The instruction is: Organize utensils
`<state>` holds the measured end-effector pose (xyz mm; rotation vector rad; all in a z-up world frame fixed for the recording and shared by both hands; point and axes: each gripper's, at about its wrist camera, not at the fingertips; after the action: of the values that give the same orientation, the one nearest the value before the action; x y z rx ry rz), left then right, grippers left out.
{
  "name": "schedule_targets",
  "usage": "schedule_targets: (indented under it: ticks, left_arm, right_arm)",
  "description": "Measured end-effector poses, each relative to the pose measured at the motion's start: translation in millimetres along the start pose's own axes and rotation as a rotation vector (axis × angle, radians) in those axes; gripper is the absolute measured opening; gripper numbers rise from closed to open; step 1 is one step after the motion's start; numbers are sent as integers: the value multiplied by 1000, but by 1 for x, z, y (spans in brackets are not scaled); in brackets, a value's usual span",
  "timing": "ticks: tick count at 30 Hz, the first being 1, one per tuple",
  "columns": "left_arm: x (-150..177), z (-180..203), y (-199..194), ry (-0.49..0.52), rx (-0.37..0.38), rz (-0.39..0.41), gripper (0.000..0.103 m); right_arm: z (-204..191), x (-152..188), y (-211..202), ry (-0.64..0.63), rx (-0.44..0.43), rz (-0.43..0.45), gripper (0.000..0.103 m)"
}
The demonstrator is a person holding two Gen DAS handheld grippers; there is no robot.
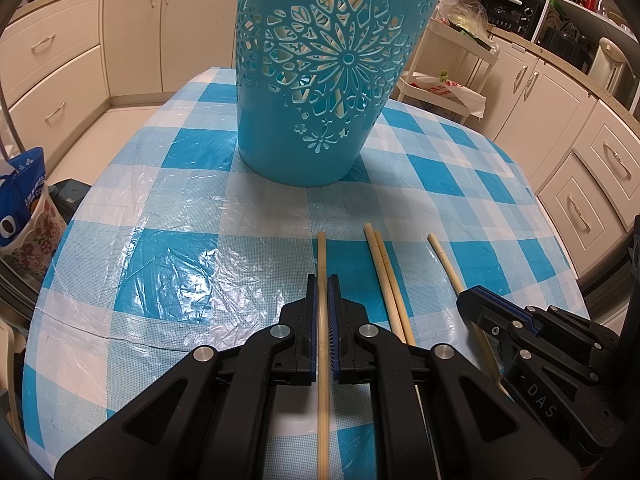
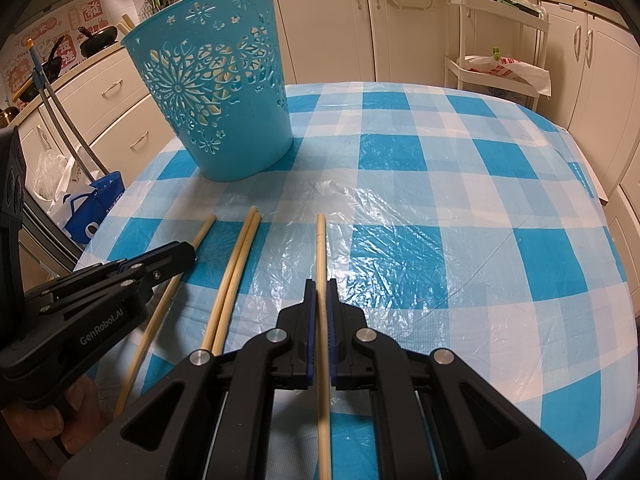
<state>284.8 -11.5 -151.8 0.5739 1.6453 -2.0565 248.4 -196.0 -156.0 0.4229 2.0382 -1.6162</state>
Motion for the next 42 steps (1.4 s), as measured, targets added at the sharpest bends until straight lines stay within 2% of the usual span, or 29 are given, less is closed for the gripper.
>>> schedule_targets:
  ticks: [42]
  left_arm:
    - [1,0,-4,-1,5,4,5]
  right_arm:
    - [1,0,0,-4,7,0,6]
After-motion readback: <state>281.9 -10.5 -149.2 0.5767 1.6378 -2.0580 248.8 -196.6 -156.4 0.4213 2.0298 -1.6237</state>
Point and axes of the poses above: each gripper's, at about its wrist camera, not at the fingertips, and y roughly the way its jaws point, z to its right, x to its underside, and after that the axes turned 3 degrees about -z, right-handed
